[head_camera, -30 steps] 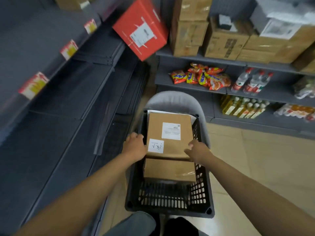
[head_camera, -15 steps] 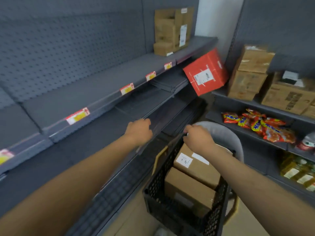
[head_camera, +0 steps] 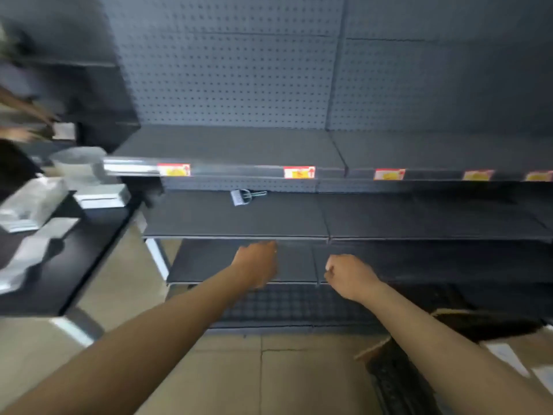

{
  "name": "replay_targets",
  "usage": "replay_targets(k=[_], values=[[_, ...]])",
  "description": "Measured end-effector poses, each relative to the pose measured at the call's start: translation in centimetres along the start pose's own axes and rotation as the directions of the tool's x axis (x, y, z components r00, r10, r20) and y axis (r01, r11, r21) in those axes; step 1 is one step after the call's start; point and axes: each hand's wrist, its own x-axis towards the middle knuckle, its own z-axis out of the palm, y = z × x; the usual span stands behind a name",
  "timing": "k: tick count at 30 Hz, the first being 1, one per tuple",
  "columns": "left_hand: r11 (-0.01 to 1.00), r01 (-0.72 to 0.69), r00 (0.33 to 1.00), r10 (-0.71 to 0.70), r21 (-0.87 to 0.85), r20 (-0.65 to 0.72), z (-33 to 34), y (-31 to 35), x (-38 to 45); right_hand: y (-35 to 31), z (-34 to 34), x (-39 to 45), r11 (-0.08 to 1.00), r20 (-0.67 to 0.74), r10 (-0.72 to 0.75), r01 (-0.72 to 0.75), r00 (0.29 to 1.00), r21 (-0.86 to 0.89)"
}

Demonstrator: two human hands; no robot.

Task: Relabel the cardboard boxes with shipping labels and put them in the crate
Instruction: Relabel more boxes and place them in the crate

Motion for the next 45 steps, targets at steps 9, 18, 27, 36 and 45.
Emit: replay_targets(k=[9,18,27,36,45], values=[[0.811,0.56,0.828,-0.555,-0.169,0.078,6.3,-27.4,-24.3,-33.8,11.8,-1.0,0.837,0.301,-0.493,0.54,0.816,-0.093],[0.386,0.859,0.443,-0.89,-0.338,0.11,8.9,-43.4,-45.2,-61.8,19.4,-7.2,0.467,0.406,-0.791,0.88,0.458,-0.082],[0.088,0.941,0.147,-0.976,-0.326,0.16,9.8,-57.4,-53.7,-82.5,24.9,-7.8,0.149,0.428,-0.891,0.988,0.149,-0.033],[0.015,0.947,0.07,-0.984,-0.32,0.164,7.7,-70.9,-55.7,-98.6,27.5,-3.9,0.097,0.482,-0.869,0.994,0.112,-0.055],[0.035,0.932,0.097,-0.983,-0.361,0.156,7.9,-87.9,-57.6,-114.2,31.8,-0.2,0.078,0.501,-0.857,0.991,0.121,-0.105]])
